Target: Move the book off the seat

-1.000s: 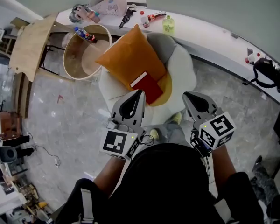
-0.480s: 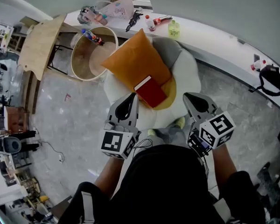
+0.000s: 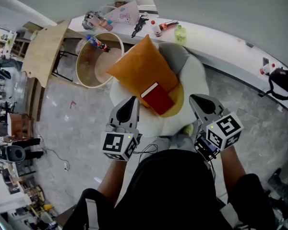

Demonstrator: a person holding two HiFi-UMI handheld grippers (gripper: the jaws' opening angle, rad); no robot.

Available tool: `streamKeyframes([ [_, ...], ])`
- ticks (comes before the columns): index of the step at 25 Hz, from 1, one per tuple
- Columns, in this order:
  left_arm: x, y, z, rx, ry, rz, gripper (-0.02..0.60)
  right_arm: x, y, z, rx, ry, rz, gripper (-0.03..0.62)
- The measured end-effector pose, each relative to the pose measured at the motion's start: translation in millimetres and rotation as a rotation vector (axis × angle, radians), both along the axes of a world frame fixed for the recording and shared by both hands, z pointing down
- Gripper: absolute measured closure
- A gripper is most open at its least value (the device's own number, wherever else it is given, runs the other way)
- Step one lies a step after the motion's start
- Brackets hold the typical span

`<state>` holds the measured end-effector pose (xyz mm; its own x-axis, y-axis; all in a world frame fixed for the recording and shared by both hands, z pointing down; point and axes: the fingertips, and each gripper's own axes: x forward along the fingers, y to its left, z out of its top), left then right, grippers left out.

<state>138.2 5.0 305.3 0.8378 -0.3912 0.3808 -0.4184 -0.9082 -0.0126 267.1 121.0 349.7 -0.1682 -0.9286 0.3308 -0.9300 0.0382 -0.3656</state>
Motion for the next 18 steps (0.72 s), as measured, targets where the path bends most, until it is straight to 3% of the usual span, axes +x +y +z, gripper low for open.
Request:
streamKeyframes([
  [12,-14.3,-52.2,47.0,-0.014,-0.057,0.056,0.577,-8.4,-35.1,-7.7,-0.008,0.073,0.018,0.588],
  [18,-18.0,-79.6,120.2,-0.091,-0.181,0.117,0.577,-17.0,-50.1,2.7,-0.049,0.101,0.024,0.588],
])
